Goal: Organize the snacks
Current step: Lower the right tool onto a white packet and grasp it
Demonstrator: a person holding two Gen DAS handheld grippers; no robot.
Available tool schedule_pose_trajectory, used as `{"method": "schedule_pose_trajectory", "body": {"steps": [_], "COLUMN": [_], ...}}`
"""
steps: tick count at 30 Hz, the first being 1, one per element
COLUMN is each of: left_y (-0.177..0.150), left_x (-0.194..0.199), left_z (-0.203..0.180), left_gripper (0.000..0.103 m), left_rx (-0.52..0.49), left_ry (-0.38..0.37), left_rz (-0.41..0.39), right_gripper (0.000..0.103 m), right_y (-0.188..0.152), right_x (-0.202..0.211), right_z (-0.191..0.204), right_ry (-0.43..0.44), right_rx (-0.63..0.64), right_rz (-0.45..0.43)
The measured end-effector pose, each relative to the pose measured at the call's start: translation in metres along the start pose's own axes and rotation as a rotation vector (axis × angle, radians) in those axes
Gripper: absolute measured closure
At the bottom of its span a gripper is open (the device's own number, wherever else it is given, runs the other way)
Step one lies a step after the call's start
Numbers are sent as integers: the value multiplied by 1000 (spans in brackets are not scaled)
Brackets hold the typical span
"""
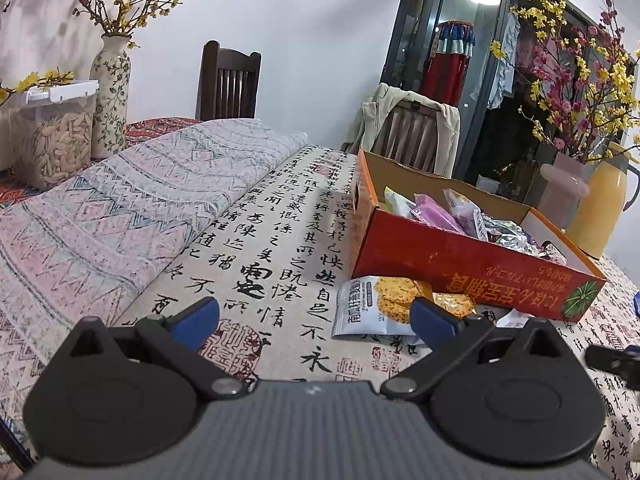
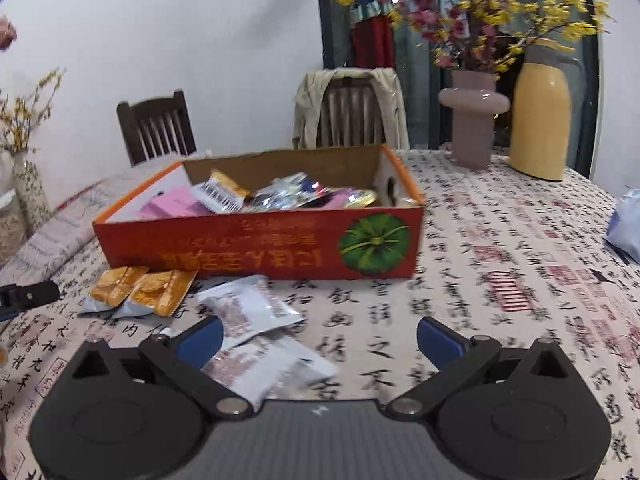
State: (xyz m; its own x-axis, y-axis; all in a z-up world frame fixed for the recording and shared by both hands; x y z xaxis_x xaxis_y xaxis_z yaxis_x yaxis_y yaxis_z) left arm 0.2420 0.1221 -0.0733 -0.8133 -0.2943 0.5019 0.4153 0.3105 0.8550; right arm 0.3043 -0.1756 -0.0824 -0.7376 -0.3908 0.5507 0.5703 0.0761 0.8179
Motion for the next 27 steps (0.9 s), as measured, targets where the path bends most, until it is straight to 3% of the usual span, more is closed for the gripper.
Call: {"method": "schedule_pose_trajectory", "body": {"steps": [4,14,27], "left_y": [0,0,1], "left_x": [0,1,2], "left_z": [0,1,2], "left_gripper": [0,0,0], "left_rx": [5,15,23], "left_ry": [-6,-19,-15], "left_rz": [2,0,2], "right_gripper": [0,0,0], "right_y": [-9,-27,-28], "right_x": [-18,-16,-16], "right_z": [4,-21,-19], "right_ry": [-29,-81,-48], "right_rx": [-5,-26,1], "right_rz": [63,104,121]}}
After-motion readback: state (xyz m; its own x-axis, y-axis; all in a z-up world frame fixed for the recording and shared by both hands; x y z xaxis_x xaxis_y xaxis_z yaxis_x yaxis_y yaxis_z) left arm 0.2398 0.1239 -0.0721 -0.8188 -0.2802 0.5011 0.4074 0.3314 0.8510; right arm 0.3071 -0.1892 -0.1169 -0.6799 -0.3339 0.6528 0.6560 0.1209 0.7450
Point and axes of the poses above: each gripper's, at about its wrist camera, not at the fingertips, and x roughly against the way its jaws point, z to its left, y to its top, the point moved 9 cm from there along -x, roughly the way its jaws point, and after that the axes turned 10 degrees about y, right-handed, at the moved point
